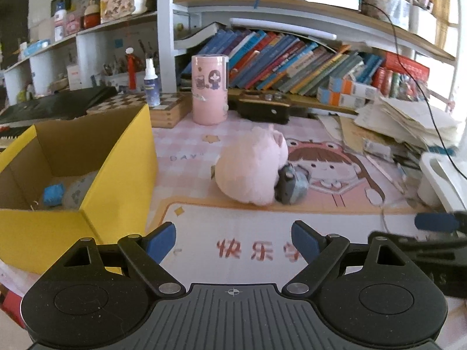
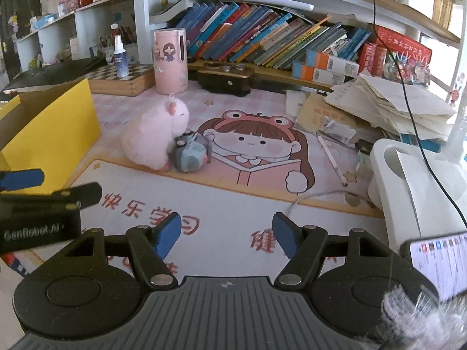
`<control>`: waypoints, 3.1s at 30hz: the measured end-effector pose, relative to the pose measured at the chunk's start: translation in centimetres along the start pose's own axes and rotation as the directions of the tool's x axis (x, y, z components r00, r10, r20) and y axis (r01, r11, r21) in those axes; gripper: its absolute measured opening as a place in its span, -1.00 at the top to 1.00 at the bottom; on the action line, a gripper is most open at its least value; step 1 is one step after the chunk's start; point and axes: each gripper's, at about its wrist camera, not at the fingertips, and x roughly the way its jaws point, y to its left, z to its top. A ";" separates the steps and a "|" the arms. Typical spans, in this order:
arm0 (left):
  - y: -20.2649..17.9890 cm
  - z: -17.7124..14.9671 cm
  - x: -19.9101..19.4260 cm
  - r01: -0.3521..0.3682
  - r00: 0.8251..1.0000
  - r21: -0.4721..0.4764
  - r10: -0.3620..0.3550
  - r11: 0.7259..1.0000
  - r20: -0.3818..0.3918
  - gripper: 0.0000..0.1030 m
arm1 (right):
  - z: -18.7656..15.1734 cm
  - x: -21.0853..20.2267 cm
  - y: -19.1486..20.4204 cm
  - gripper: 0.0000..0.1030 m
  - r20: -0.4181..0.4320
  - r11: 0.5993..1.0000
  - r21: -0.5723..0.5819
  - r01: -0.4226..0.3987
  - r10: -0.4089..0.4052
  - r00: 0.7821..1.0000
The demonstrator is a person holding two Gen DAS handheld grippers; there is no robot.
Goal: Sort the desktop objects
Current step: 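Move the left gripper toward the pink plush pig while the right approaches the toy car, then close the left gripper on the pink plush pig while the right closes on the blue toy car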
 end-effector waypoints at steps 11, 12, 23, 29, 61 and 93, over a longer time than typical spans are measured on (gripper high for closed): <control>-0.9 2.0 1.3 -0.067 0.998 0.014 0.066 0.998 0.017 -0.71 | 1.9 2.3 -1.9 -0.31 0.019 0.998 0.031 -0.060 0.060 0.998; -0.9 2.1 1.3 -0.073 0.997 0.015 0.073 0.997 0.019 -0.71 | 2.0 2.7 -2.0 -0.31 0.015 0.997 0.035 -0.068 0.068 0.998; -0.7 3.9 2.8 -0.103 0.995 0.008 0.102 0.995 0.016 -0.72 | 2.9 5.3 -1.5 -0.31 -0.005 0.991 0.024 -0.135 0.135 0.991; -1.2 4.2 3.9 -0.107 0.994 0.016 0.107 0.994 -0.002 -0.72 | 3.1 6.5 -1.6 -0.31 -0.029 0.987 0.015 -0.160 0.160 0.987; -0.9 6.2 6.5 -0.141 0.988 0.056 0.144 0.988 -0.062 -0.72 | 6.0 16.0 1.5 0.08 -0.043 0.965 -0.125 -0.229 0.225 0.973; -5.5 6.0 14.2 -0.053 0.991 0.224 0.079 0.973 -0.108 -0.61 | 4.7 10.6 -5.1 0.09 -0.046 0.996 0.013 -0.085 0.085 0.995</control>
